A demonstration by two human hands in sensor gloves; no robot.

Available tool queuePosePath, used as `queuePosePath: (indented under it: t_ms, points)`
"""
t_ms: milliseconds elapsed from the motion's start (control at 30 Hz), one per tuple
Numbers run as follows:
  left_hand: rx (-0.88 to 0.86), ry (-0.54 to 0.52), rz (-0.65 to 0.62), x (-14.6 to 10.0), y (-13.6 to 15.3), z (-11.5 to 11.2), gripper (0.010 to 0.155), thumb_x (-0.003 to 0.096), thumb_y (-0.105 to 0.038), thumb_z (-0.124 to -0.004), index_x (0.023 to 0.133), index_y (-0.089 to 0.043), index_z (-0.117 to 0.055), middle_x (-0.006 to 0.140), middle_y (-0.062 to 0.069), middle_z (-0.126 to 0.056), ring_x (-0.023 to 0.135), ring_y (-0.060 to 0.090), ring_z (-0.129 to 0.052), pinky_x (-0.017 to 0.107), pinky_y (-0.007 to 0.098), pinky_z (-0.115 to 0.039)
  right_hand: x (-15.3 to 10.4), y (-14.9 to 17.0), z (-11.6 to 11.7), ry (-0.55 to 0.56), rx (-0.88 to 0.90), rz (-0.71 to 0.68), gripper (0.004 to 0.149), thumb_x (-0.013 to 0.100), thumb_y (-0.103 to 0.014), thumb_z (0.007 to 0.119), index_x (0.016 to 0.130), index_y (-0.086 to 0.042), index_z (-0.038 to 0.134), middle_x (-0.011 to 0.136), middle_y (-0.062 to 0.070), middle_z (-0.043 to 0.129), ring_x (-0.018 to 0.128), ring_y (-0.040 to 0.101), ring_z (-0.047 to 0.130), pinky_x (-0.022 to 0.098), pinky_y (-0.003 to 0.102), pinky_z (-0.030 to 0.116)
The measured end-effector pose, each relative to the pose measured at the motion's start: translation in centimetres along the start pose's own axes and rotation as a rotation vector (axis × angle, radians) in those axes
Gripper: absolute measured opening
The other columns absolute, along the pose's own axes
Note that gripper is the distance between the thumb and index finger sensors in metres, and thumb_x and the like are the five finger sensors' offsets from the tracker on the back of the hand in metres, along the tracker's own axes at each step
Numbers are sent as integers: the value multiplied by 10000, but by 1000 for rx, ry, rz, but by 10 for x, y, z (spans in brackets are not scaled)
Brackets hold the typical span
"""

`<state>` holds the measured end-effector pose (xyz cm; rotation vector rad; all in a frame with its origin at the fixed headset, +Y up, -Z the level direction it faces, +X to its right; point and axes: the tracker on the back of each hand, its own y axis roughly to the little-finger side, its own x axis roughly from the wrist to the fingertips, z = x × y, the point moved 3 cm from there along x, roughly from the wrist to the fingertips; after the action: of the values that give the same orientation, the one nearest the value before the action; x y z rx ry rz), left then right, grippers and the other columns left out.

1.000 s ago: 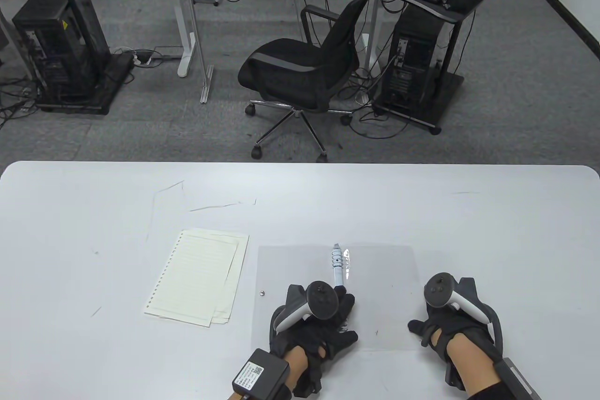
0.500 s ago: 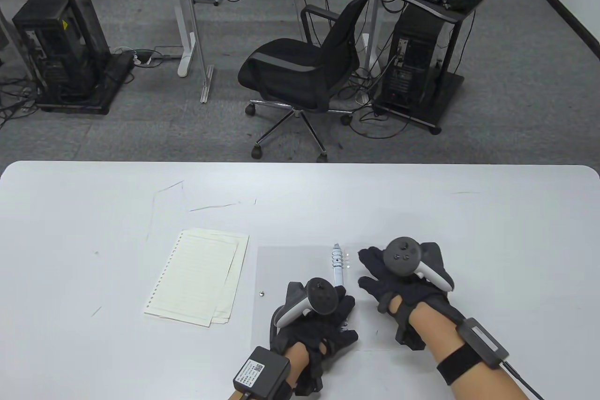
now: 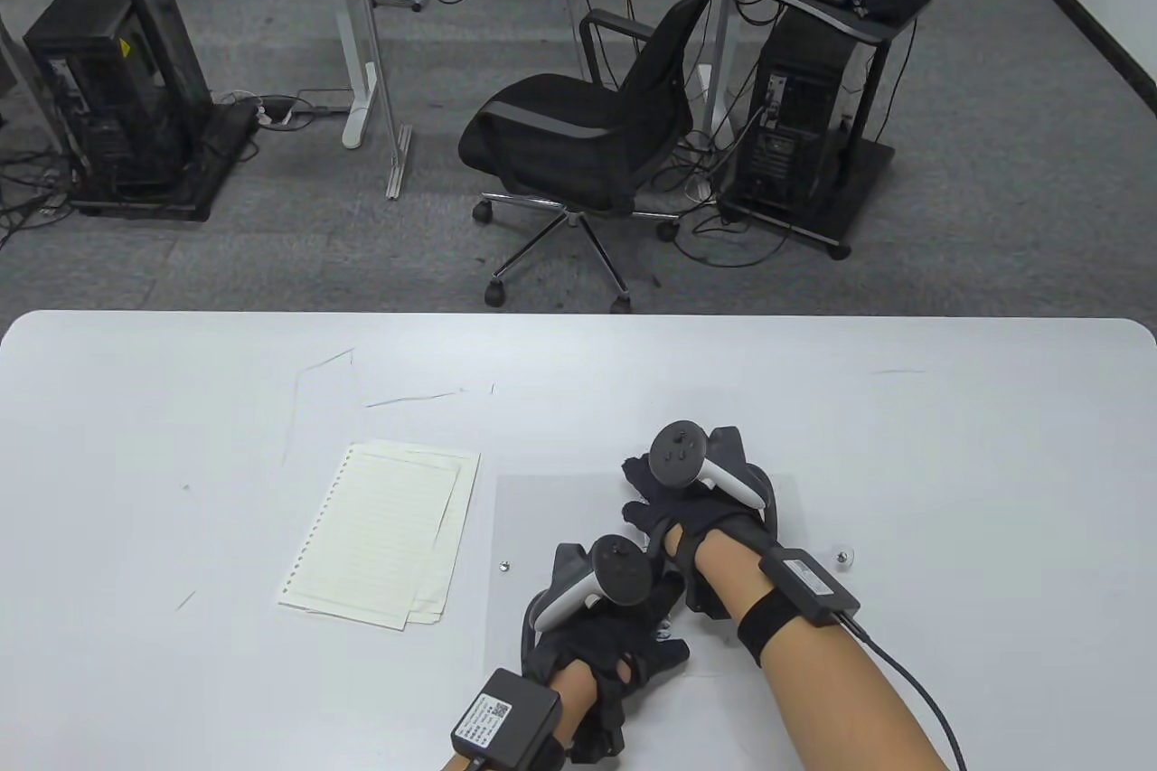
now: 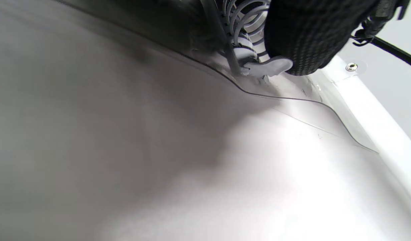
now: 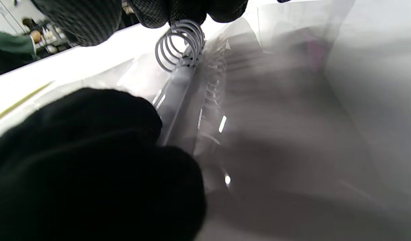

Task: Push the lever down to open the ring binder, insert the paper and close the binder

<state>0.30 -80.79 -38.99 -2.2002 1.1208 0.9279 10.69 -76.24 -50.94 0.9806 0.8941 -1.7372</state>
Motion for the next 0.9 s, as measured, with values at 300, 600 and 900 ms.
queuePosePath:
  t_ms: [300,600,900]
  points:
    - [10,-64,40,-3,-6,3,765,417,-537,-876,1041,-509,-434,1170,-224,-156,1109,219,-70,721,550,-130,5,-7,1,33,-112,48,667,483,-503,725,1073,-326,471,1169,-46,427,1068,278,492,724,580,454]
    - [51,-59,46,-3,-7,1,782,393,-533,-912,1014,-569,-439,1174,-222,-161,1116,245,-93,730,563,-159,9,-5,4,17,-85,87,680,483,-523,728,1074,-345,443,1169,-46,420,1065,280,507,707,618,485]
    - [74,-60,66,-5,-8,3,770,402,-561,-881,1023,-571,-427,1164,-231,-146,1113,236,-92,733,553,-170,5,-1,11,-19,-38,66,725,481,-525,712,1071,-352,328,1184,-58,318,1077,276,410,700,656,448]
